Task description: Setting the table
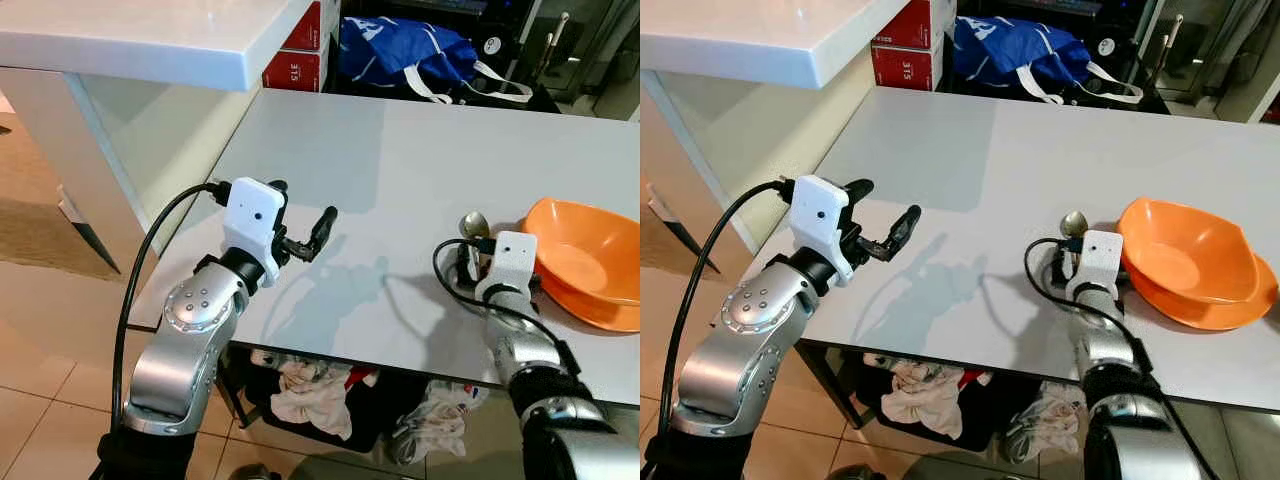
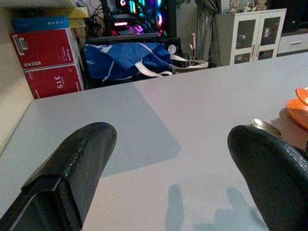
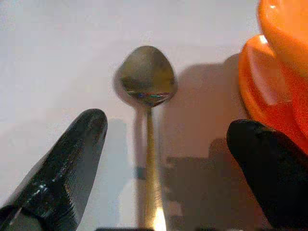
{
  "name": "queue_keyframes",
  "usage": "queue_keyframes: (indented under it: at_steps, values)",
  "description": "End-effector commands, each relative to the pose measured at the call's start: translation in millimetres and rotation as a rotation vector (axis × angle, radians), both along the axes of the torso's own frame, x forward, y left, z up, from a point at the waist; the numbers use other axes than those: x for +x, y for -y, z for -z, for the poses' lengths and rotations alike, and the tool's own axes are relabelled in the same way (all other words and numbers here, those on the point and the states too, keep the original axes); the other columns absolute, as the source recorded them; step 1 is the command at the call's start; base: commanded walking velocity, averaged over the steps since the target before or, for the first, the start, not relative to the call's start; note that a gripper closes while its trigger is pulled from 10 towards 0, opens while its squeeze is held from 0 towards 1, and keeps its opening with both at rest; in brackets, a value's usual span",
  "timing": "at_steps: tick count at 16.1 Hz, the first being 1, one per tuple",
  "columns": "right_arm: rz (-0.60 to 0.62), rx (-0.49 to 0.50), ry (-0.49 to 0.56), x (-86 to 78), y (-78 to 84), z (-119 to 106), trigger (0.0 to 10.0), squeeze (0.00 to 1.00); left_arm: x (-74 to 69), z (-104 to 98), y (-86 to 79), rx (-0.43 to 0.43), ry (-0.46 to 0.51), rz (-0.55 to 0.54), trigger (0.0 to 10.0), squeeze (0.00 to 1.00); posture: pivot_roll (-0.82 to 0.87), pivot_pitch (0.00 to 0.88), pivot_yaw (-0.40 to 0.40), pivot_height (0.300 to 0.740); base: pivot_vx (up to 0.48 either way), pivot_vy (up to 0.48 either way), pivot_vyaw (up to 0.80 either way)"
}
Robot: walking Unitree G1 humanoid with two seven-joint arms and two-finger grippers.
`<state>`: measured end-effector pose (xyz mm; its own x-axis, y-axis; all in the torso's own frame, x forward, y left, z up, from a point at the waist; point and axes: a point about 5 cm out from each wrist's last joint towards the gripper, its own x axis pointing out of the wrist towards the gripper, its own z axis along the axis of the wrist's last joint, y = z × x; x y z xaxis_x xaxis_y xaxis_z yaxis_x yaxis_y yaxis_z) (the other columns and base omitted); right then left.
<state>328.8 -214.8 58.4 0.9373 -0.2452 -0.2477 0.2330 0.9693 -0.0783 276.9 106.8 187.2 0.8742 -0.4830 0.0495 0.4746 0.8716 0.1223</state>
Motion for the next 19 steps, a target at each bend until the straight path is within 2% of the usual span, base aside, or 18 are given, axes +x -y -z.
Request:
queue_keyframes:
  at_steps: [1,2,3,5,9,11,12,14,16,18,19]
  values:
    - [-0.021,-0.002,0.024,2.7,-5.0,-5.5,10.0,0.72,1.9,-1.9,0.4,-0.003,0.007,0.011,10.0,0.00,0.17,0.000,0.021,0.740,0.000,0.000,0.00]
    - [-0.025,0.000,0.030,3.0,-6.2,-6.4,10.0,0.72,1.9,-2.1,0.7,-0.004,0.008,0.012,10.0,0.00,0.17,0.000,0.021,0.740,0.000,0.000,0.00]
    - [-0.034,0.002,0.040,3.0,-9.1,-7.6,10.0,0.00,2.1,-1.8,1.4,-0.005,0.008,0.014,10.0,0.00,0.16,0.000,0.019,0.740,0.000,0.000,0.00]
    - [-0.038,0.000,0.048,0.1,-12.6,-7.6,10.0,0.00,2.9,-1.8,1.9,-0.005,0.010,0.015,10.0,0.00,0.16,0.000,0.017,0.740,0.000,0.000,0.00]
    - [-0.014,-0.085,0.112,-9.2,-13.2,-16.4,10.0,0.00,4.9,-1.3,2.3,-0.009,0.014,0.011,10.0,0.00,0.15,0.000,0.010,0.740,0.000,0.000,0.00]
    - [-0.044,-0.113,0.133,-14.2,-18.8,-19.8,10.0,0.00,6.3,-1.1,2.8,-0.010,0.018,0.008,10.0,0.00,0.14,0.000,0.006,0.740,0.000,0.000,0.00]
    - [-0.077,-0.142,0.149,-23.9,-26.7,-21.5,10.0,0.00,7.3,2.2,4.7,-0.009,0.018,0.008,10.0,0.00,0.13,0.000,0.001,0.740,0.000,0.000,0.00]
    - [-0.098,-0.129,0.195,-34.1,-32.8,-26.1,10.0,0.00,10.3,6.4,5.3,-0.007,0.018,-0.002,10.0,0.00,0.11,0.000,-0.003,0.740,0.000,0.000,0.00]
    - [-0.113,-0.133,0.296,-50.9,-38.0,-40.2,10.0,0.00,17.9,15.6,3.2,-0.007,0.006,-0.029,10.0,0.00,0.07,0.000,-0.001,0.740,0.000,0.000,0.00]
    - [-0.119,-0.174,0.390,-67.8,-39.5,-58.3,10.0,0.00,19.8,26.4,-0.5,-0.011,-0.019,-0.044,10.0,0.00,0.04,0.000,0.015,0.740,0.000,0.000,0.00]
    - [-0.098,-0.216,0.436,-81.2,-34.6,-69.7,10.0,0.00,17.2,35.8,-5.9,-0.020,-0.049,-0.057,10.0,0.00,0.01,0.000,0.016,0.740,0.000,0.000,0.00]
